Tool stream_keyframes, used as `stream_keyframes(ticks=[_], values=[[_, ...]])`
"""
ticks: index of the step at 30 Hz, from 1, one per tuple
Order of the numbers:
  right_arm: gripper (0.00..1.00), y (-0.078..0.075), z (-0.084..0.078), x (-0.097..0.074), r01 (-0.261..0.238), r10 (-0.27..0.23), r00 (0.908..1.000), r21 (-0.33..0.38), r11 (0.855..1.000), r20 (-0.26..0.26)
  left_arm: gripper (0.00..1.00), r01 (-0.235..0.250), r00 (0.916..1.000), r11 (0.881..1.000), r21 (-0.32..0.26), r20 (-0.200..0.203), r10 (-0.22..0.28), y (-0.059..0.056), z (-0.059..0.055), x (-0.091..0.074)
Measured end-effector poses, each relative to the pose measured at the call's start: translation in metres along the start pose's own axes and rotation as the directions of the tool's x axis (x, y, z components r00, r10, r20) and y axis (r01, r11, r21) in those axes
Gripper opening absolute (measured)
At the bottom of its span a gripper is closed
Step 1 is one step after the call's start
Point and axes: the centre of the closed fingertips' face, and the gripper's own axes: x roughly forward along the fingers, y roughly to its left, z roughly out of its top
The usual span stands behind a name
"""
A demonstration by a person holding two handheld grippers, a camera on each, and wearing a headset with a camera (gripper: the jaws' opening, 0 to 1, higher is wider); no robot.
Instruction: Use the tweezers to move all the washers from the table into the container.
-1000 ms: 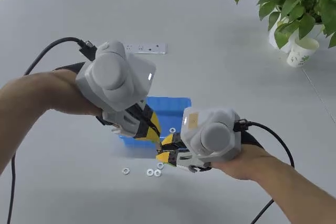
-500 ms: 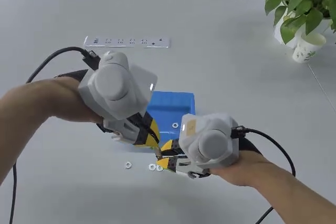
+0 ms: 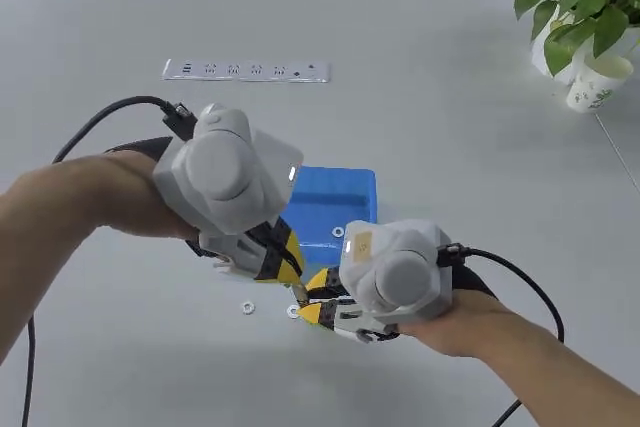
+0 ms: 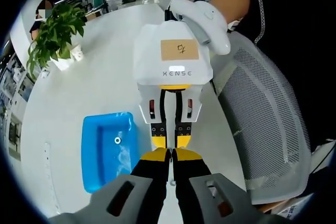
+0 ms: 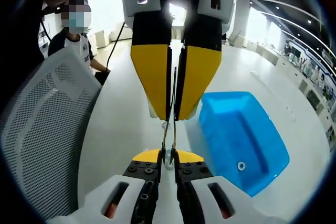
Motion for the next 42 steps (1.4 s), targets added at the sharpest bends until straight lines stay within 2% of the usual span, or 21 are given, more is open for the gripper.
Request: stream_keyframes(ticks=[14, 42], values=[[0.12, 0.001, -0.004, 0.005, -0.018, 0.018, 0.9998, 0.013, 1.000, -0.005, 0.06, 0.009, 0.9999, 1.000, -0.005, -0.009, -0.009, 0.002, -0.006, 0.005], [0.14, 0.001, -0.009, 0.008, -0.025, 0.025, 0.9996, 0.022, 0.999, -0.010, 0.06, 0.020, 0.9997, 1.000, 0.003, -0.011, -0.020, 0.005, -0.006, 0.011]])
